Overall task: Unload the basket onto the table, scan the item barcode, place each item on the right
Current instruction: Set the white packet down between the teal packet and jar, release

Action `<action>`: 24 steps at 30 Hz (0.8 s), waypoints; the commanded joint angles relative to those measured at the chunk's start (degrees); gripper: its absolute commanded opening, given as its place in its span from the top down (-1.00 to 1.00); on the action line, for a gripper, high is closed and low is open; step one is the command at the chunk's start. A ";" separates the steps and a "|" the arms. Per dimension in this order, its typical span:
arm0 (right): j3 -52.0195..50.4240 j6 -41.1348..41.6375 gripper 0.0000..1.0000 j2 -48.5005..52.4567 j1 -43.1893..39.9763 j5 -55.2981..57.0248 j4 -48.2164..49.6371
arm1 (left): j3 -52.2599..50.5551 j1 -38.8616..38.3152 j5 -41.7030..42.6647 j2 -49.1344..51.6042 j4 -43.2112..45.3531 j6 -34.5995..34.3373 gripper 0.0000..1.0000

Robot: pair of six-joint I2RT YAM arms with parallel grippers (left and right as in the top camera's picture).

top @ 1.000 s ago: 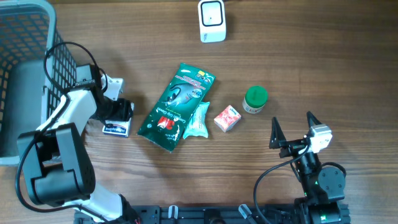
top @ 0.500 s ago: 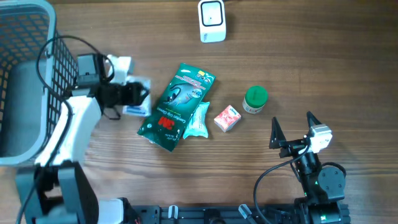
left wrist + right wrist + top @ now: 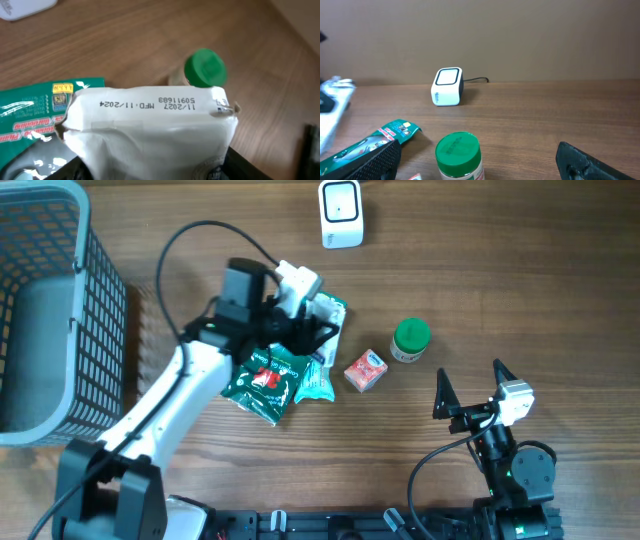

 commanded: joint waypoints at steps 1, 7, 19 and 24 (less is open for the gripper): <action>-0.04 -0.55 -0.99 -0.26 0.22 -0.04 0.15 | 0.76 -5.60 -14.14 4.07 4.50 -14.05 -0.12; -0.04 -0.57 -0.99 -0.26 0.22 -0.04 0.15 | 0.79 -12.92 -14.73 12.92 12.90 -20.68 -0.13; -0.04 -0.52 -1.00 -0.26 0.22 -0.04 0.15 | 0.85 -6.54 -25.70 -12.94 15.47 -19.45 -1.00; -0.04 -0.55 -0.99 -0.26 0.22 -0.04 0.15 | 0.85 -0.52 -25.94 -35.41 27.80 -0.79 -1.00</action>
